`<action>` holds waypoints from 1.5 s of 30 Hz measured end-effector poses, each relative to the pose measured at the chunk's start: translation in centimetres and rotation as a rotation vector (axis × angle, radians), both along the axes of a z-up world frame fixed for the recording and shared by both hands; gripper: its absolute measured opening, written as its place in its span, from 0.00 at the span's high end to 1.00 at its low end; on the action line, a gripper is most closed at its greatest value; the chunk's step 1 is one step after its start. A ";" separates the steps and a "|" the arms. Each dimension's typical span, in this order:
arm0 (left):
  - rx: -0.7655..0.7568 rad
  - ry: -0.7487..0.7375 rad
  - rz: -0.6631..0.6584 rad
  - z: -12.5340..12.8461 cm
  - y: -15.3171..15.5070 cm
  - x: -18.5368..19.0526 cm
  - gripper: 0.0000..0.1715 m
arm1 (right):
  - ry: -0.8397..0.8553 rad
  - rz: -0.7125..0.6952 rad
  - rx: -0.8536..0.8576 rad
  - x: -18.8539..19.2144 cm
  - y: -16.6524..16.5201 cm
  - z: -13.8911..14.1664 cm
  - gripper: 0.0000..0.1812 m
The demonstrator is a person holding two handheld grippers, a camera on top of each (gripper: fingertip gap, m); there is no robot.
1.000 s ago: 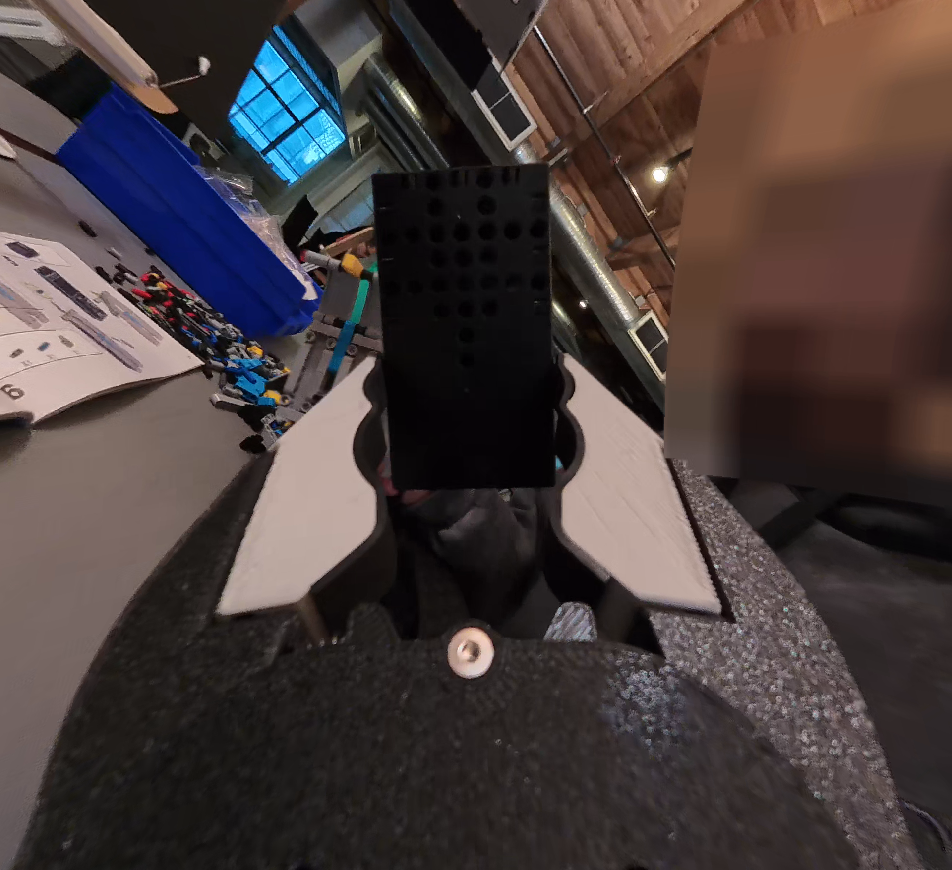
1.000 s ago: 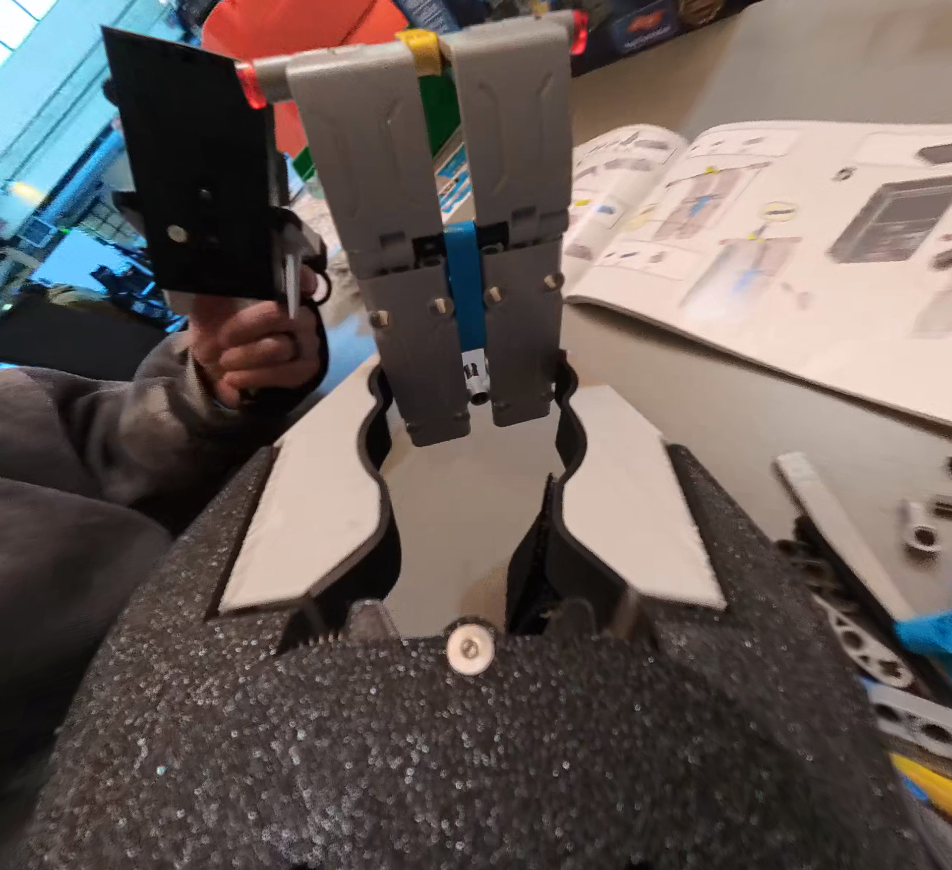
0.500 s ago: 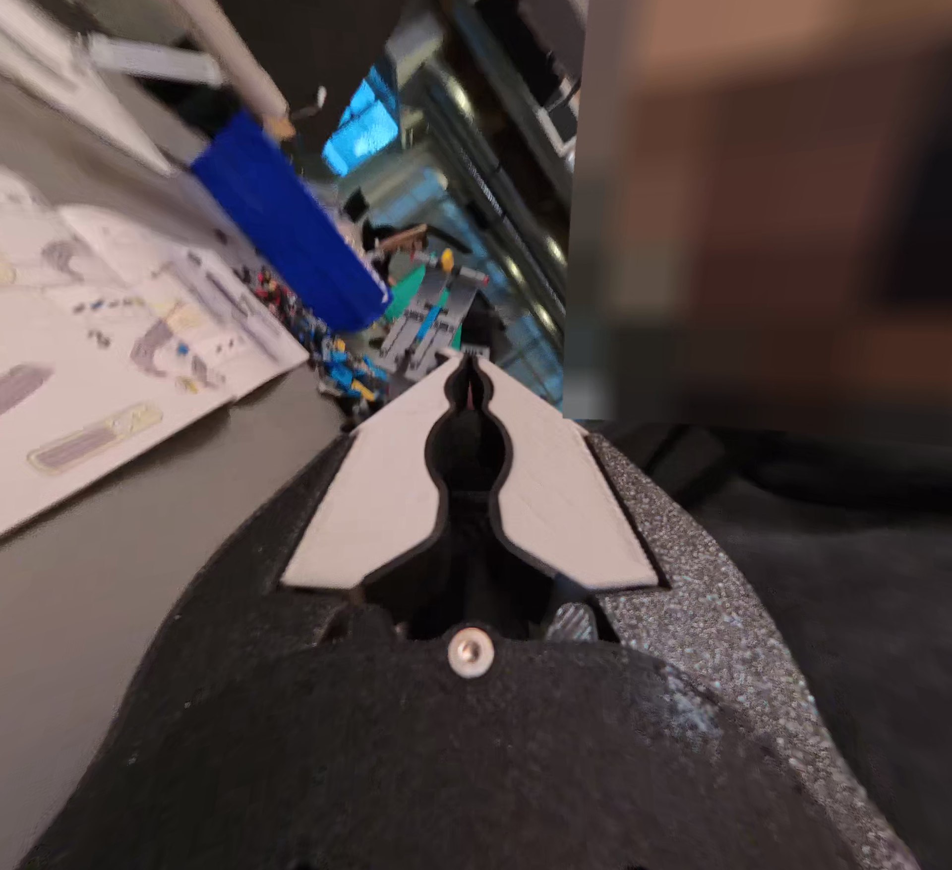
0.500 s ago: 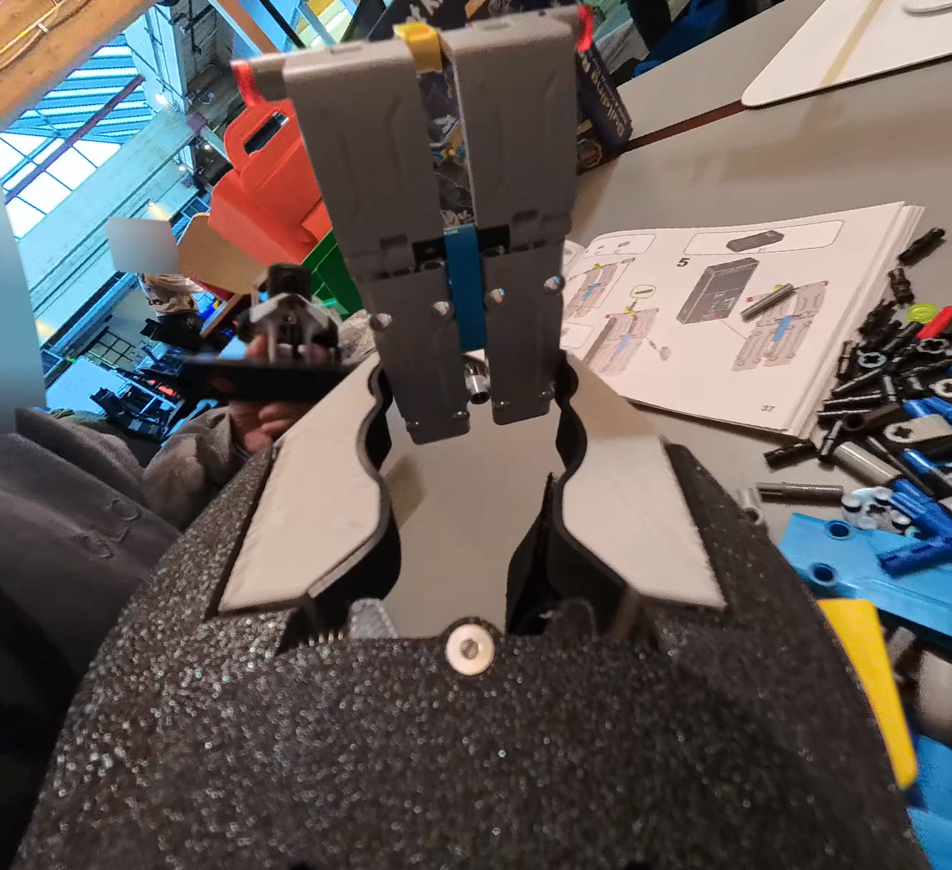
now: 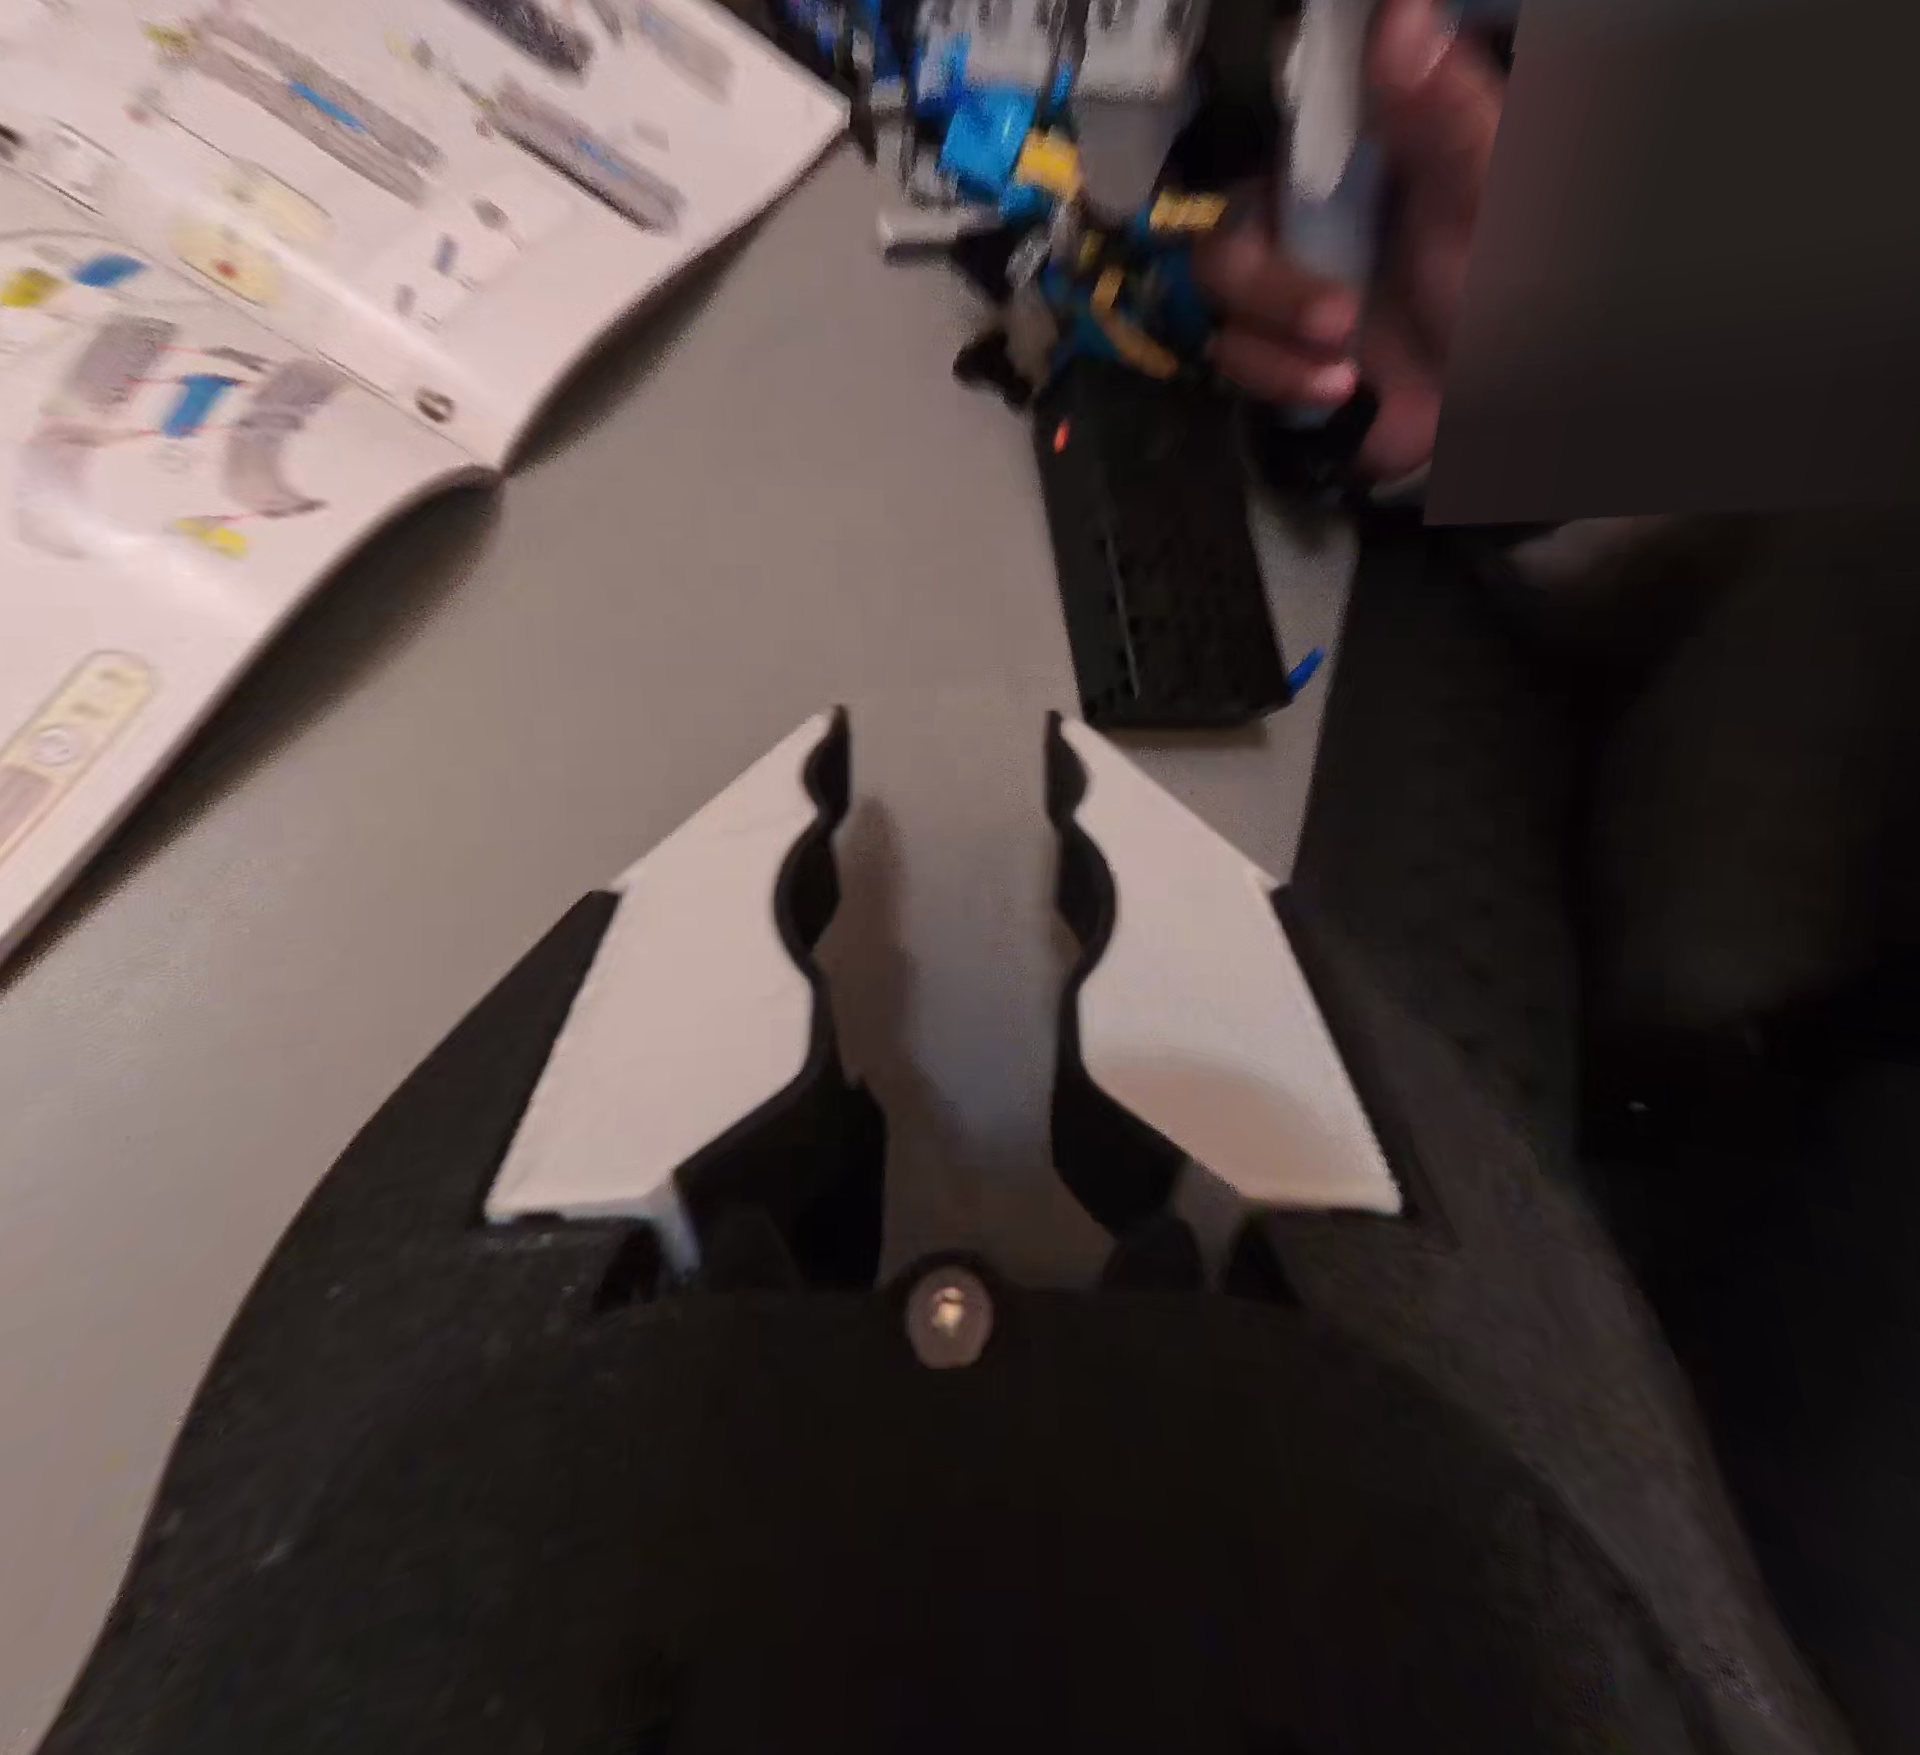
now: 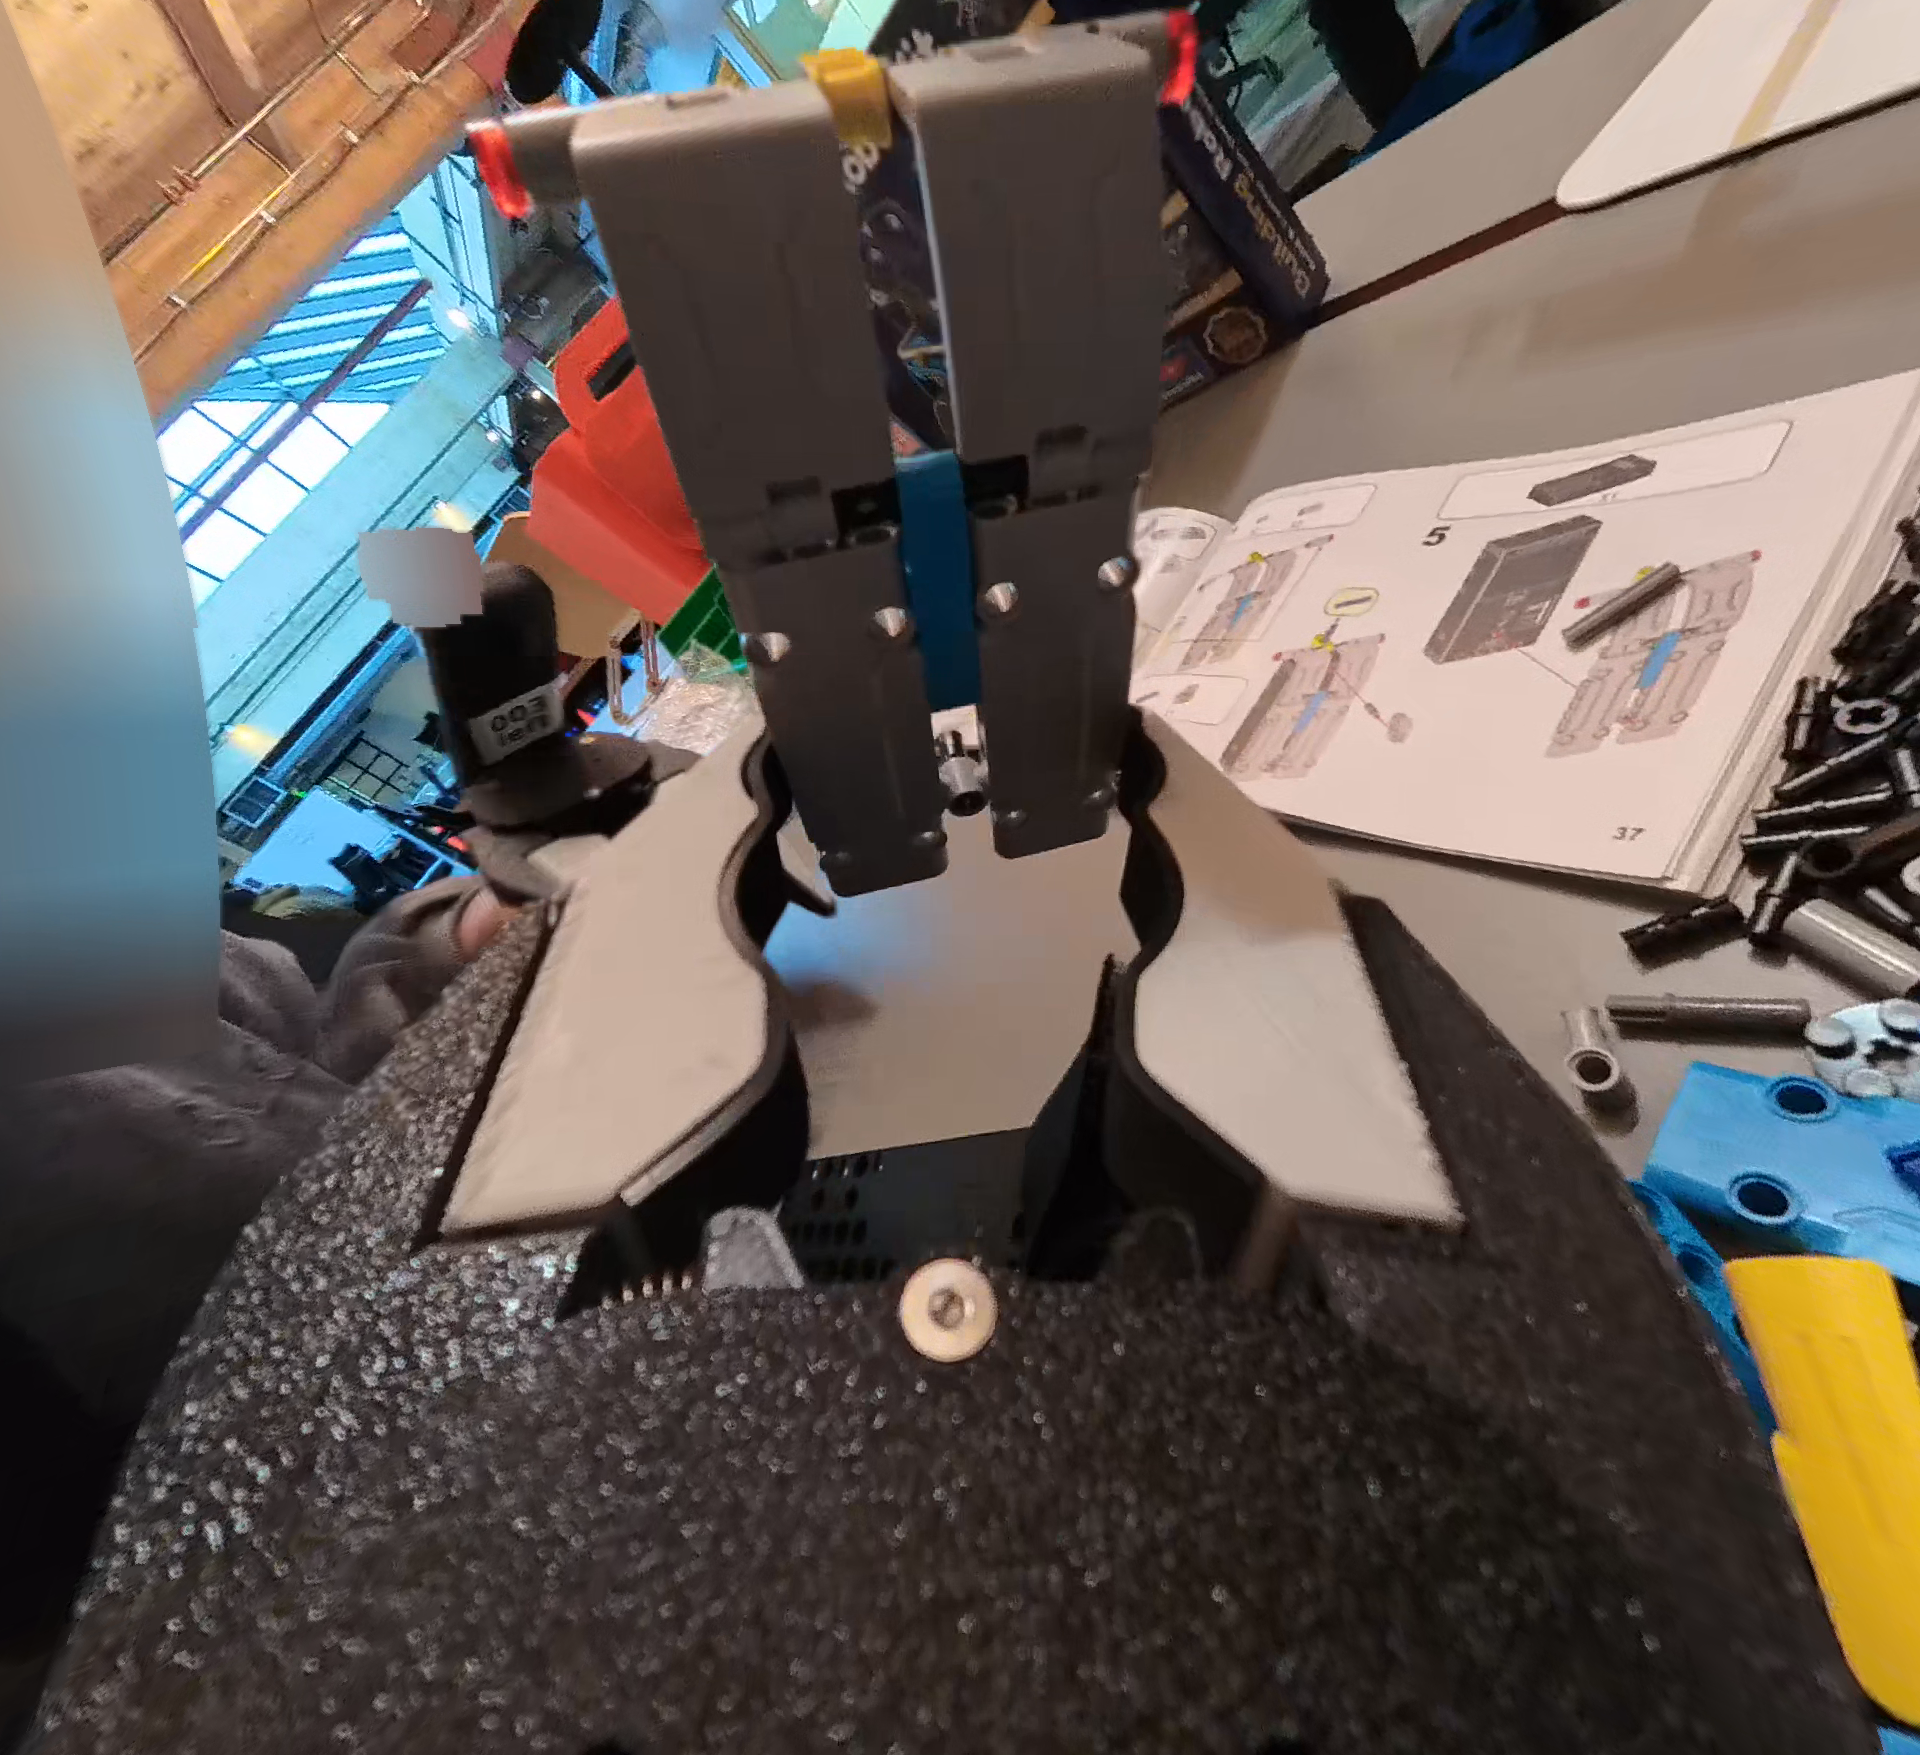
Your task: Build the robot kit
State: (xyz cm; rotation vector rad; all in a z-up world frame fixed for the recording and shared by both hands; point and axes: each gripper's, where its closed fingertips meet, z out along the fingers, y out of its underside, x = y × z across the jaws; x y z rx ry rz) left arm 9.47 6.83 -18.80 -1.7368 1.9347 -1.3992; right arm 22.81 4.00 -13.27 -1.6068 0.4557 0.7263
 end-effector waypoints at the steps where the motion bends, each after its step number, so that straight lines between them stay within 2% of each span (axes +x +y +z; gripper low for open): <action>1: 0.073 0.061 -0.008 -0.6 -1.0 0.3 0.72 | -0.020 -0.013 0.009 0.1 -0.2 0.3 0.65; 3: 0.130 0.096 0.040 -0.2 -3.3 1.5 0.66 | -0.051 -0.043 0.030 0.7 -0.9 0.8 0.65; 5: 0.080 0.099 0.047 0.8 -6.7 2.7 0.57 | -0.058 -0.088 0.060 1.6 -1.9 1.5 0.66; 7: 0.142 0.129 0.062 0.1 -8.8 3.7 0.48 | -0.038 -0.126 0.083 2.6 -2.8 1.9 0.65; 9: 0.252 0.150 0.090 -1.0 -9.8 4.8 0.45 | -0.012 -0.146 0.106 3.2 -3.2 2.2 0.66; 11: 0.372 0.173 0.093 -2.5 -10.2 5.7 0.46 | -0.002 -0.138 0.107 3.1 -3.3 2.2 0.65; 12: 0.418 0.196 0.089 -3.2 -10.4 6.1 0.50 | -0.003 -0.131 0.110 2.9 -3.3 2.3 0.65; 13: 0.459 0.226 0.070 -4.0 -10.6 6.2 0.60 | -0.009 -0.125 0.113 2.7 -3.3 2.4 0.66; 14: 0.514 0.244 0.054 -4.5 -10.5 6.1 0.62 | -0.018 -0.121 0.115 2.6 -3.2 2.5 0.66; 17: 0.555 0.270 0.010 -4.4 -10.4 5.9 0.62 | -0.027 -0.113 0.124 2.5 -3.4 2.7 0.66; 19: 0.571 0.257 0.024 -3.8 -9.0 5.5 0.62 | -0.032 -0.124 0.134 2.8 -3.7 3.0 0.66; 21: 0.650 0.164 -0.003 -2.5 -7.1 4.9 0.62 | -0.038 -0.147 0.138 3.5 -4.1 3.2 0.65; 24: 1.039 -0.115 -0.058 0.8 -3.4 4.4 0.62 | -0.023 -0.162 0.137 4.0 -4.4 3.1 0.65; 26: 1.298 -0.269 -0.021 3.3 -1.1 4.2 0.62 | -0.015 -0.065 0.110 2.3 -3.7 2.7 0.66; 29: 1.600 -0.486 -0.069 5.7 -0.6 3.9 0.62 | -0.030 0.146 -0.007 -2.2 -1.7 0.4 0.66; 32: 1.787 -0.592 -0.194 5.3 -0.7 3.5 0.62 | 0.022 0.263 0.085 -4.9 -1.4 2.1 0.66; 34: 1.862 -0.615 -0.282 4.0 -0.3 3.1 0.62 | -0.060 0.251 -0.002 -4.7 -1.1 0.7 0.65; 37: 1.892 -0.610 -0.303 2.9 1.0 2.6 0.62 | -0.185 0.333 -0.259 -5.4 -1.4 -3.2 0.66; 40: 1.879 -0.615 -0.226 3.1 2.1 1.8 0.62 | -0.376 0.412 -0.506 -6.1 -2.6 -6.0 0.66; 42: 1.857 -0.608 -0.165 3.2 2.8 1.2 0.62 | -0.541 0.408 -0.658 -5.3 -3.4 -7.4 0.66; 45: 1.836 -0.587 -0.124 2.7 3.5 0.2 0.62 | -0.648 0.425 -0.792 -5.1 -3.7 -8.4 0.66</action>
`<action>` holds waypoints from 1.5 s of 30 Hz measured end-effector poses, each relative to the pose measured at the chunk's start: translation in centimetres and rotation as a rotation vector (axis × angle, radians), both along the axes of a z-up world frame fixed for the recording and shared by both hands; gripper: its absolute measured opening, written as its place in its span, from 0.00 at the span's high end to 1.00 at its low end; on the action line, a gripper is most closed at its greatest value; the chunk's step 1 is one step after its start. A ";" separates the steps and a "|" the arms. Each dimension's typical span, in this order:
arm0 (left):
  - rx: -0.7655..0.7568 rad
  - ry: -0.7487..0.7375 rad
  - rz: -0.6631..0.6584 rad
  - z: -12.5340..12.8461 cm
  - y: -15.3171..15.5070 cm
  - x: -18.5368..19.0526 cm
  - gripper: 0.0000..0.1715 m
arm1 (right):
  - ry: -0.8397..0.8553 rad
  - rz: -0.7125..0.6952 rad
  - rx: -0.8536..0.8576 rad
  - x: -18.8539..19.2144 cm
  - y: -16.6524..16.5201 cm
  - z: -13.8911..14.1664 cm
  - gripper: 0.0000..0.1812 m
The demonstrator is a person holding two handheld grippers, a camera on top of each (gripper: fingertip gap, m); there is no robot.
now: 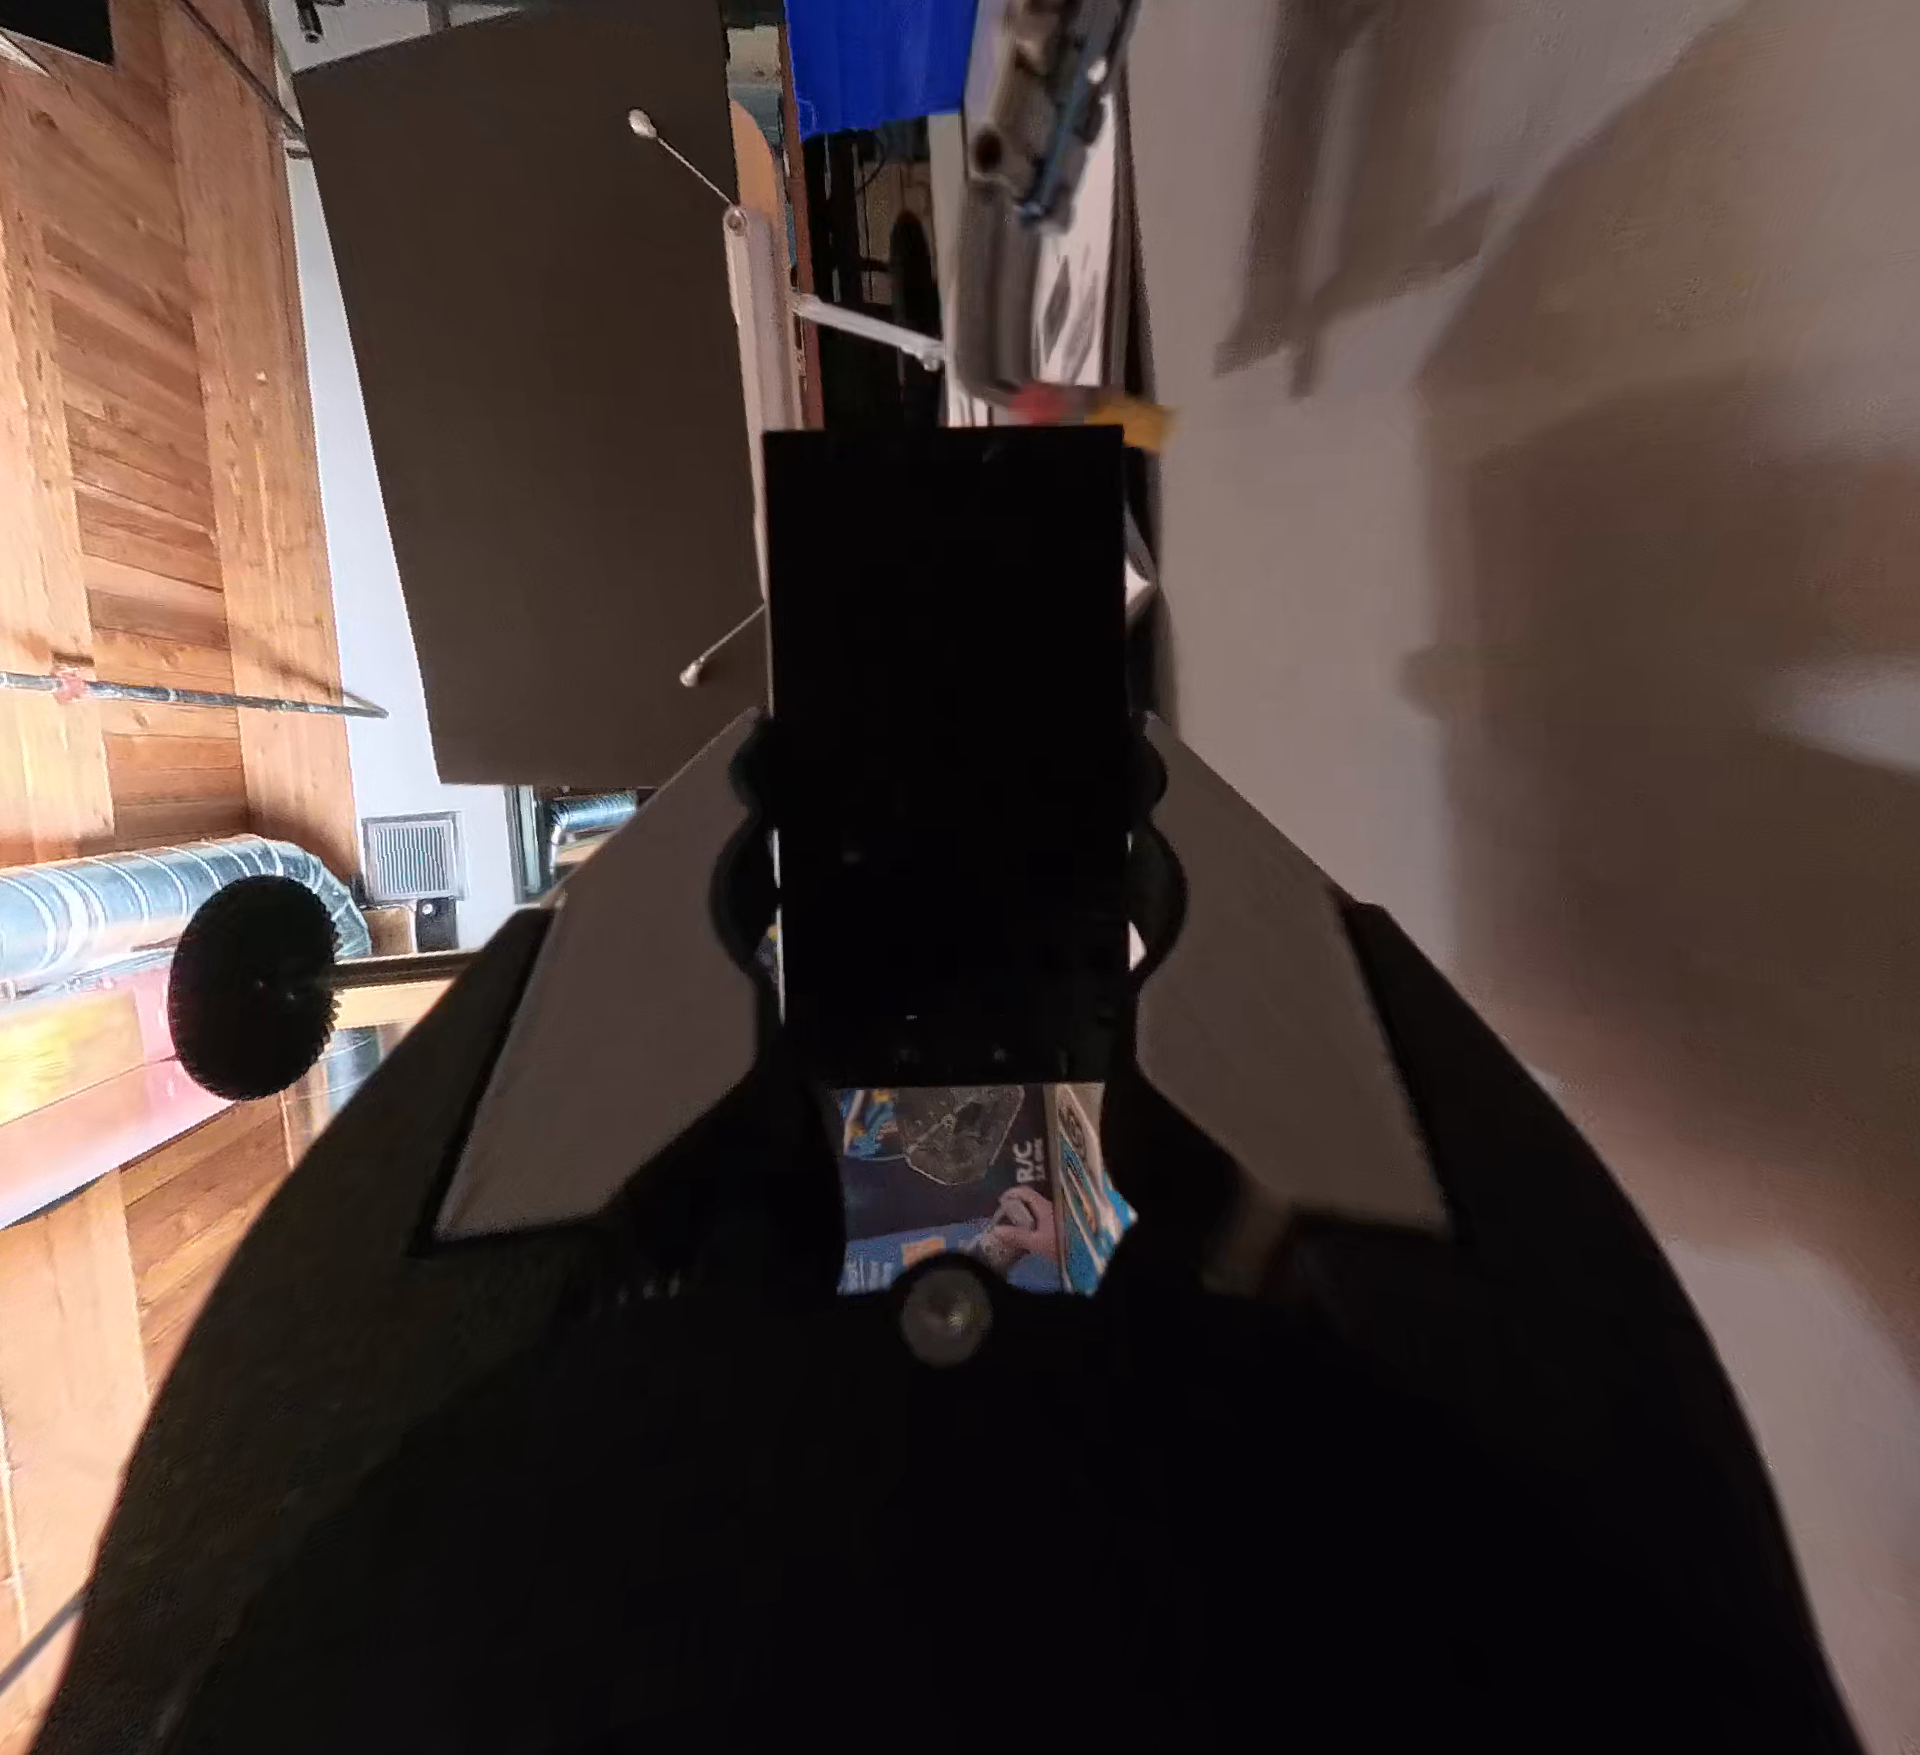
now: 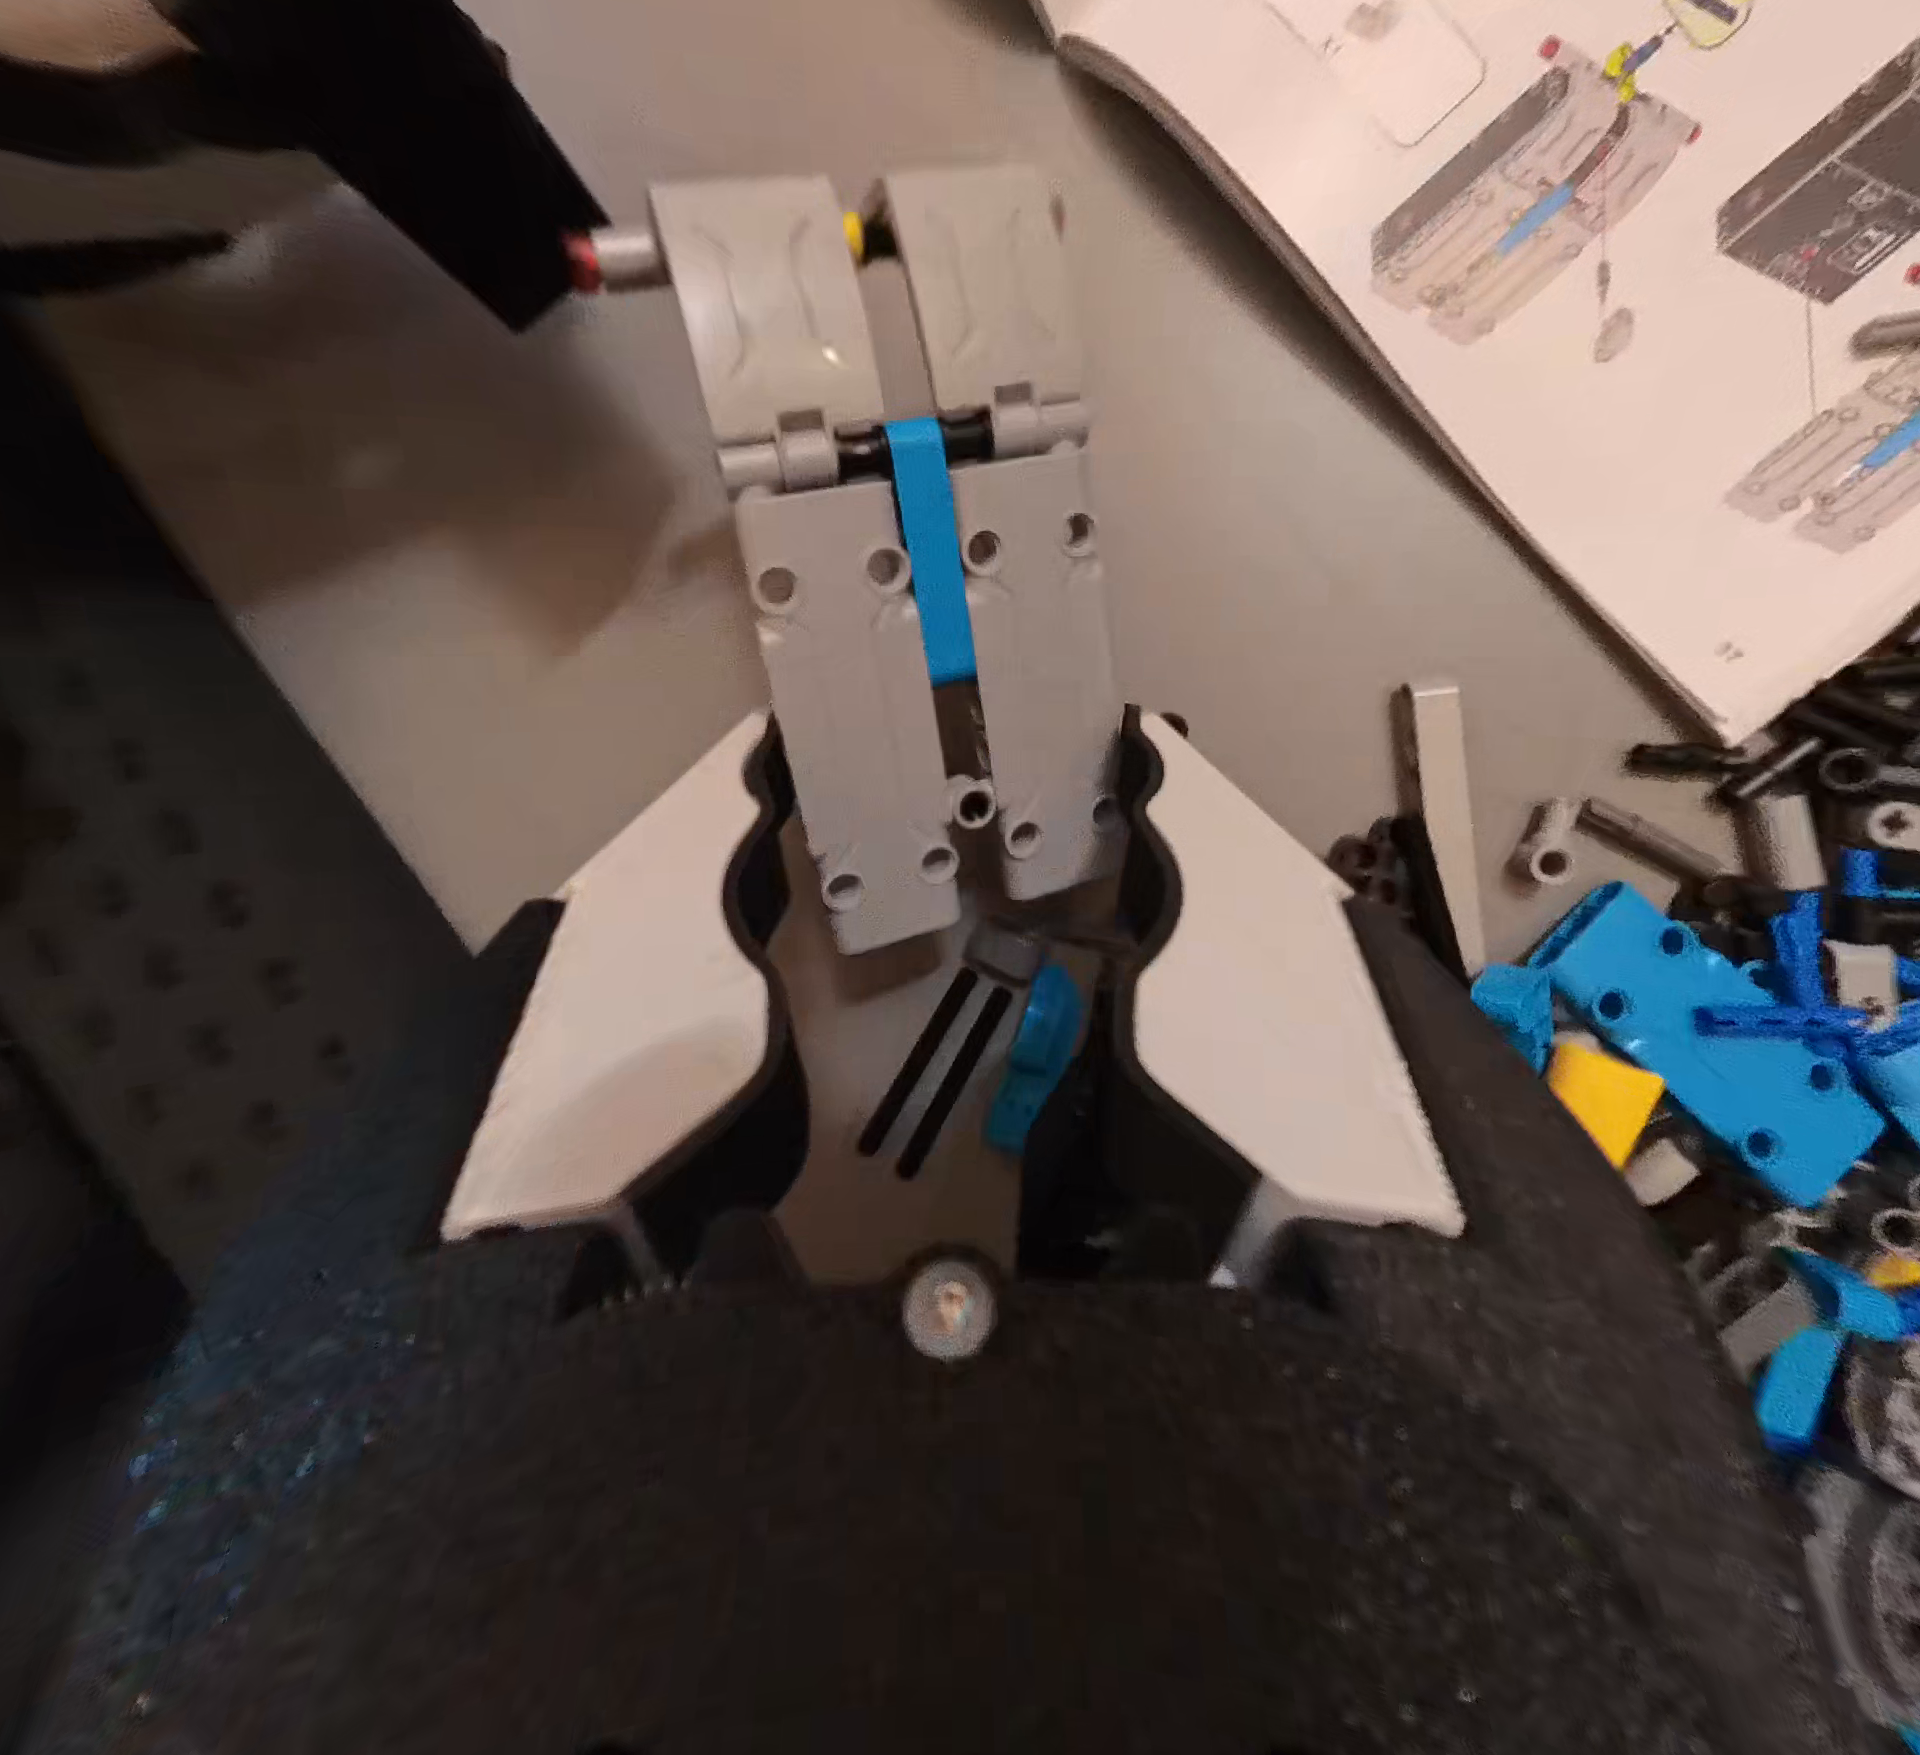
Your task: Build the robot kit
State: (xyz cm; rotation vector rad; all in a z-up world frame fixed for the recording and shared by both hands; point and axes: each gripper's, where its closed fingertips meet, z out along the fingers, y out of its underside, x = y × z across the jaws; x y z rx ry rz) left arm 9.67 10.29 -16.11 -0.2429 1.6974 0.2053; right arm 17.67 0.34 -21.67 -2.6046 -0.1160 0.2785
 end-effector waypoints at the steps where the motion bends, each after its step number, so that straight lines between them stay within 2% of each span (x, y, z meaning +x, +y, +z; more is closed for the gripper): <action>1: -0.002 0.005 0.004 -0.2 0.1 -0.3 0.62 | -0.043 0.016 -0.015 0.0 0.3 -0.3 0.66; 8: -0.011 -0.029 0.018 0.0 0.5 -1.9 0.62 | -0.097 0.064 -0.091 -1.6 0.9 -1.5 0.65; 10: 0.017 -0.053 -0.007 0.4 0.1 -2.0 0.62 | -0.061 0.070 -0.083 -2.1 0.7 -1.3 0.65; 11: 0.032 -0.062 -0.023 0.6 -0.1 -2.0 0.62 | -0.015 0.087 -0.068 -2.7 0.7 -0.9 0.61; 13: 0.070 -0.089 -0.067 1.2 -0.8 -2.0 0.62 | 0.139 0.134 0.038 -4.6 1.2 1.7 0.52; 16: 0.171 -0.174 -0.178 3.2 -2.7 -2.2 0.62 | 0.550 0.277 0.283 -8.9 2.1 9.0 0.50; 17: 0.201 -0.208 -0.216 4.0 -3.4 -2.3 0.62 | 0.669 0.286 0.322 -9.4 2.6 10.3 0.46; 19: 0.262 -0.249 -0.269 5.0 -4.5 -2.5 0.62 | 0.902 0.301 0.209 -11.0 2.8 10.3 0.32; 20: 0.294 -0.250 -0.277 5.1 -4.8 -2.5 0.62 | 0.993 0.335 0.141 -12.1 2.5 10.2 0.32; 22: 0.334 -0.237 -0.295 4.9 -5.1 -2.5 0.62 | 1.085 0.379 0.127 -13.6 2.4 10.6 0.42; 23: 0.342 -0.233 -0.307 4.7 -5.2 -2.6 0.59 | 1.077 0.400 0.099 -14.3 2.2 10.2 0.48; 24: 0.344 -0.231 -0.315 4.4 -5.3 -2.7 0.59 | 1.003 0.391 0.069 -14.5 2.3 8.9 0.60; 27: 0.312 -0.201 -0.253 3.8 -4.3 -2.5 0.61 | 0.965 0.345 0.079 -14.4 3.0 8.0 0.62; 29: 0.173 -0.155 -0.202 3.5 -3.6 -2.8 0.60 | 0.935 0.310 0.104 -14.0 3.3 7.6 0.63; 31: 0.006 -0.170 -0.135 4.7 -2.6 -3.7 0.56 | 0.986 0.244 0.129 -13.2 3.6 8.0 0.63; 33: -0.293 -0.199 -0.040 6.1 -1.2 -4.6 0.55 | 1.083 0.173 0.181 -12.1 3.9 8.9 0.63; 34: -0.534 -0.192 0.010 6.3 -0.8 -5.0 0.56 | 1.135 0.149 0.221 -11.7 4.0 9.5 0.63; 36: -1.206 -0.097 0.060 5.4 -2.1 -5.1 0.57 | 1.213 0.095 0.325 -11.1 4.6 10.7 0.63; 37: -1.570 -0.016 0.016 5.5 -4.0 -4.9 0.56 | 1.172 0.093 0.385 -11.1 4.9 10.7 0.63; 38: -1.870 0.039 -0.045 6.3 -5.1 -4.6 0.53 | 1.063 0.117 0.449 -11.4 5.2 10.5 0.63; 39: -2.093 0.061 -0.103 7.3 -5.2 -4.3 0.48 | 0.939 0.148 0.498 -11.9 5.3 10.1 0.62; 40: -2.246 0.060 -0.150 8.0 -4.8 -4.1 0.46 | 0.845 0.168 0.522 -12.4 5.4 9.9 0.63; 41: -2.336 0.044 -0.173 8.2 -4.3 -3.9 0.46 | 0.791 0.185 0.544 -12.9 5.4 10.1 0.63; 43: -2.427 0.027 -0.191 7.6 -3.9 -3.5 0.46 | 0.778 0.196 0.611 -13.5 5.2 11.3 0.62; 44: -2.474 0.046 -0.218 7.5 -4.3 -3.4 0.48 | 0.777 0.194 0.633 -13.7 5.2 11.6 0.62; 45: -2.505 0.071 -0.283 7.7 -4.8 -3.5 0.61 | 0.758 0.191 0.641 -13.9 5.2 11.6 0.62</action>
